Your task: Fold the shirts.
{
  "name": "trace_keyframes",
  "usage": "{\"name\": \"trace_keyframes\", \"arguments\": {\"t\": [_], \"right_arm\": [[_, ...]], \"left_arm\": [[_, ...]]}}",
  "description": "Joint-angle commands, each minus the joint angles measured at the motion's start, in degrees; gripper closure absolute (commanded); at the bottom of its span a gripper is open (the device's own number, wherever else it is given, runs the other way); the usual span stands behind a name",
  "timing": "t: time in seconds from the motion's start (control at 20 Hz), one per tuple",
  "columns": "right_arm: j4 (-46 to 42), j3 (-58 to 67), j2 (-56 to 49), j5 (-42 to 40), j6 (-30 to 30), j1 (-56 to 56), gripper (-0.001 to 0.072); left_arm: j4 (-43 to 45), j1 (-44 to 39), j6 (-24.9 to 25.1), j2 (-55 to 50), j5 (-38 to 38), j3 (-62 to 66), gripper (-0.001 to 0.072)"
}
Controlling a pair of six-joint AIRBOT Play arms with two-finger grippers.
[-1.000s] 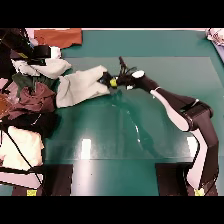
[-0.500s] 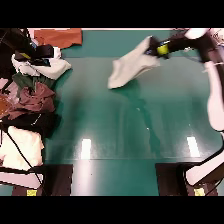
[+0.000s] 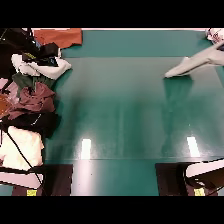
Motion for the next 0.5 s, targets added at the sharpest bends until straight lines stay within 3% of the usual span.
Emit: {"name": "trace_keyframes", "arguments": {"t": [0.0, 0.2, 0.45], "right_arm": [[-0.61, 0.07, 0.46, 2.36, 1.27, -7.50, 0.0702], [-12.57, 0.07, 2.40, 1.99, 5.35, -10.38, 0.0702], [-14.43, -0.04, 2.43, 2.27, 4.42, -13.97, 0.0702]], "left_arm": [[-2.38, 0.00, -0.37, -0.04, 0.04, -0.02, 0.0680], [-3.26, 0.00, -0.96, -0.04, -0.17, -0.02, 0.0680], [-4.15, 0.00, -0.98, -0.04, -0.22, -0.02, 0.0680]]}}
